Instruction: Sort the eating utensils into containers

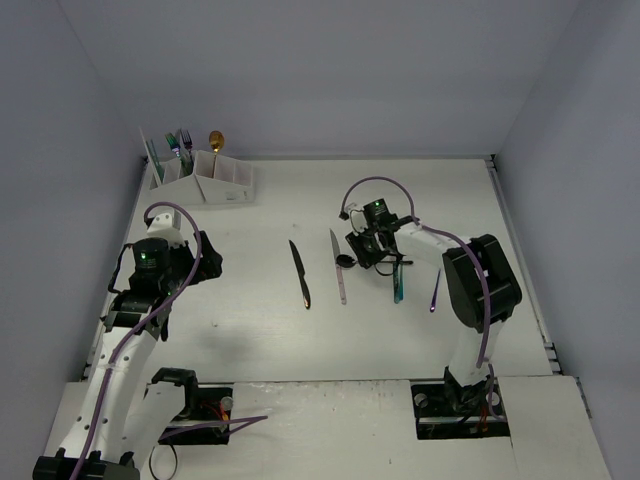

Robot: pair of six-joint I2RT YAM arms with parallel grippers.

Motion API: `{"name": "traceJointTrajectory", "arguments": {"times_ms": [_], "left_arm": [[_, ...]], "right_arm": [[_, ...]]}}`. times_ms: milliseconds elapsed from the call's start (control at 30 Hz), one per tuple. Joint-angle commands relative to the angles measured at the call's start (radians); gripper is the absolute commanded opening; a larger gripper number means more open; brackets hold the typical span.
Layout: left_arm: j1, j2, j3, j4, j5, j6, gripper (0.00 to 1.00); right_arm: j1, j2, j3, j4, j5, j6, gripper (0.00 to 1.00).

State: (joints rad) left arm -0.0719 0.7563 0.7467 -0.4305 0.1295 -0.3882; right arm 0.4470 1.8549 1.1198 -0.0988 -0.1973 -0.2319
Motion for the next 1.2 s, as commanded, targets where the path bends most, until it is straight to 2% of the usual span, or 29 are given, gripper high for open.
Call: {"name": "traceJointTrajectory", "arguments": {"times_ms": [0,300,400,667,900,1033,1167], "left_arm": [[0.001,-0.003,0.021,0.03,-0.006,-0.012,0.87],[0.001,0.006,0.02,0.03,-0.002,-0.014,0.87],[0.001,0.007,0.022,0.032,-0.004,-0.015,0.87],[0.0,0.005,0.018,0.067,0.043,-0.017,0.87],[-0.014,-0.008,0.011,0.166,0.206,-0.106,0.87],[-0.078,-0.062,0.003,0.307,0.259,-0.21,0.87],[-0.217,-0.071,0.036,0.367,0.178,-0.212,0.87]], "right_arm": [[0.024,-0.034,-0.009,-0.059,0.051,0.022,0.23],[0.072,-0.051,0.034,-0.059,0.123,0.056,0.04],[0.087,-0.066,0.053,-0.059,0.149,0.06,0.0],[0.106,-0.151,0.094,-0.064,0.194,0.069,0.0],[0.192,-0.254,0.15,-0.068,0.228,0.12,0.0],[0.277,-0.311,0.184,-0.065,0.233,0.181,0.0],[0.374,-0.344,0.221,-0.065,0.252,0.2,0.0]]}}
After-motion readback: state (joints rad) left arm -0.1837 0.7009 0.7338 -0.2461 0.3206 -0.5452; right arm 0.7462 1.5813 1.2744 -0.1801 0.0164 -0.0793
